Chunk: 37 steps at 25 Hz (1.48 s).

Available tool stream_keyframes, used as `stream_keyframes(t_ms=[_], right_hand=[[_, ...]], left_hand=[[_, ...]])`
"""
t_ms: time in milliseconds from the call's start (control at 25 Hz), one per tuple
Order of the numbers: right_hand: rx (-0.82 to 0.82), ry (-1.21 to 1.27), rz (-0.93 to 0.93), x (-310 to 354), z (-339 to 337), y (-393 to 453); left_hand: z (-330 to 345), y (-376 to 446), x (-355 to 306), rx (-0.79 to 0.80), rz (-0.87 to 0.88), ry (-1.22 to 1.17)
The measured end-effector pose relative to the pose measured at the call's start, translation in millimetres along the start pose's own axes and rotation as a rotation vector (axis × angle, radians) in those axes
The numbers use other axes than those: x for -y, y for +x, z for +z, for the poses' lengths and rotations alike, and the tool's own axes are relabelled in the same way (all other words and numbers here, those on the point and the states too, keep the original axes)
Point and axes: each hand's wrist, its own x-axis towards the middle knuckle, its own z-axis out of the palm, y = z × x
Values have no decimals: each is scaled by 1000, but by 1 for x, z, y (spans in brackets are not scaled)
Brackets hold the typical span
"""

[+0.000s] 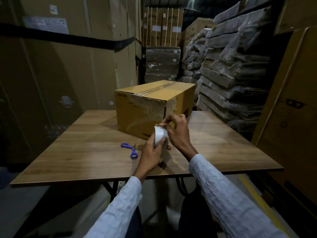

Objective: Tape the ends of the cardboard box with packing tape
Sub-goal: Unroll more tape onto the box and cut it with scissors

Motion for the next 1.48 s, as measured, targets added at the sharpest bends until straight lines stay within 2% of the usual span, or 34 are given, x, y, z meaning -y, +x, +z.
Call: stream_keyframes(t_ms=[160, 280, 480, 600, 720, 880, 1000, 1160, 1480], right_hand=[[-54, 29, -6, 4, -2, 6], [-65, 18, -40, 6, -3, 6], [-63, 9, -94, 12, -16, 10], [-79, -11, -109, 15, -18, 8], [-130, 5, -119, 21, -17, 8], [-131, -13, -144, 28, -14, 9], [-161, 4, -108, 32, -19, 13], [-146, -19, -143, 40, -26, 23], [-197, -68, -147, 41, -27, 22]], left_hand=[[0, -1, -7, -6, -93, -82], [0, -3, -8, 3, -96, -145], [0, -4, -6, 34, -61, -61], [0, -3, -8, 50, -113, -92], [-2, 0, -11, -5, -194, -94], [-5, 2, -4, -21, -211, -90], [-6, 2, 3, 40, -167, -69], [-3, 2, 4, 44, -104, -48], [-5, 6, 3, 8, -262, -12]])
